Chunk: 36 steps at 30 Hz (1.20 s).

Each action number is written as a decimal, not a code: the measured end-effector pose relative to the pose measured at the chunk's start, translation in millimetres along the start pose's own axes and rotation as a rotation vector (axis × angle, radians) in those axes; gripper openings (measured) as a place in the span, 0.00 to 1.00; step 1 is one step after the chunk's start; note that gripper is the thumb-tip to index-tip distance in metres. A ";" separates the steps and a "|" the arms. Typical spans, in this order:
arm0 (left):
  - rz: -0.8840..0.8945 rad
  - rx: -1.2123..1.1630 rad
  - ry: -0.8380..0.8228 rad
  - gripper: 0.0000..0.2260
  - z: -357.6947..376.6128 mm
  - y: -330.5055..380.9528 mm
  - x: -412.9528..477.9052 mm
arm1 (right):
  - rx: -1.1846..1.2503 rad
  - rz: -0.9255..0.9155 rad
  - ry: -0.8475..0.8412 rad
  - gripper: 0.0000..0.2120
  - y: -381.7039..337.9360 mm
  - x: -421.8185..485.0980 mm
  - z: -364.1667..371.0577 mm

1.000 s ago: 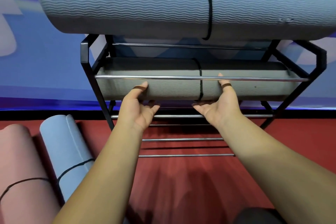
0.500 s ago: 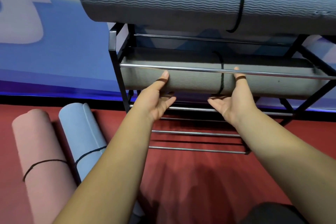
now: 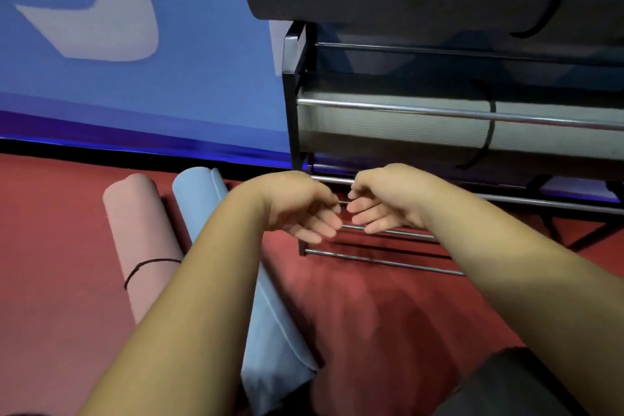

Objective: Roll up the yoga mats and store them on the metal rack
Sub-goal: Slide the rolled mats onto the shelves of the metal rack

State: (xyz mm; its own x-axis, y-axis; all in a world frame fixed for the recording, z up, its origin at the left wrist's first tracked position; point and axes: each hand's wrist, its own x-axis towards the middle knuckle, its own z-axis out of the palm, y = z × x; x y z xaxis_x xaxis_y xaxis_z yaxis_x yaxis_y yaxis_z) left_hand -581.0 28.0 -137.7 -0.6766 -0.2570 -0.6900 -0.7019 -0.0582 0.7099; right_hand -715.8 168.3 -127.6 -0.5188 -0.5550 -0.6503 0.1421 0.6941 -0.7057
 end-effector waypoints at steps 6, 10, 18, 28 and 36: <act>-0.352 0.370 0.266 0.17 -47.0 -90.7 14.6 | -0.396 0.017 -0.198 0.12 10.3 31.5 67.5; -0.447 0.546 0.349 0.26 -58.0 -128.8 9.9 | -0.607 0.001 -0.296 0.17 24.2 50.9 106.6; -0.556 0.205 0.343 0.38 -45.9 -198.7 27.7 | -1.092 0.057 -0.426 0.24 51.3 54.4 164.3; -0.541 -0.343 0.369 0.69 -51.8 -247.8 53.9 | -0.701 0.074 -0.253 0.74 145.4 66.4 249.6; -0.366 -0.661 0.388 0.47 -42.8 -254.4 42.7 | -0.265 -0.001 -0.300 0.50 161.1 88.2 207.8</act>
State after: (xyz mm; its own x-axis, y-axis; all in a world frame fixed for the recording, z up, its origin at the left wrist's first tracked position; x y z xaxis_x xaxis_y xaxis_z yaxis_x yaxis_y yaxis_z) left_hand -421.8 -9.4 -341.7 -0.2229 -0.4179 -0.8807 -0.5060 -0.7227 0.4709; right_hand -563.6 135.9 -357.1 -0.2438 -0.6376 -0.7308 -0.1009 0.7661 -0.6347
